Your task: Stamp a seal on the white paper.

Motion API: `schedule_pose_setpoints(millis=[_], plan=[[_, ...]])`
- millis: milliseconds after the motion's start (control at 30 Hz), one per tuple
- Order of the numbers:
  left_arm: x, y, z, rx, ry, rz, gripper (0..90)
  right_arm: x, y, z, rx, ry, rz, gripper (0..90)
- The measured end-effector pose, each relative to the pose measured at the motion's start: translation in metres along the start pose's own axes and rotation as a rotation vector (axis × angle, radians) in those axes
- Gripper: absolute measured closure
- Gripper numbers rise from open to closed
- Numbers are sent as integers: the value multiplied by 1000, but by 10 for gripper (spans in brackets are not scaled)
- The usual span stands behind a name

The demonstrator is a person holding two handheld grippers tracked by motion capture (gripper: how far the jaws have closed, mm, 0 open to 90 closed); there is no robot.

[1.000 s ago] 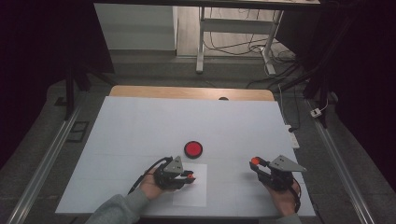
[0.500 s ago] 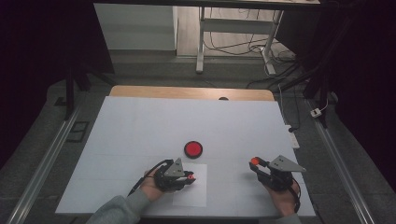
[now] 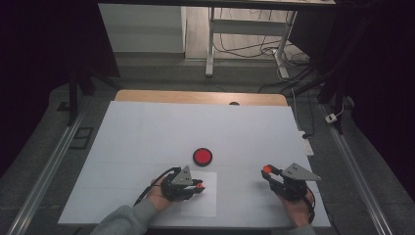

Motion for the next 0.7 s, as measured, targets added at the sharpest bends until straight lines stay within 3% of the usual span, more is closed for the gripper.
schedule_pose_setpoints(millis=[700], plan=[[1, 0, 1, 14, 17, -12, 726, 0, 1, 0, 1, -1, -2, 645]])
Point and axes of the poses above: each handheld gripper's, and its own axes: y roughly backward along the jaws, x roughly out of its underside, z roughly to its left, the point moved 8 cm from there along -y, roughly forward along the jaws, and after that the axes turned 3 degrees about y, right-handed, at the moved point
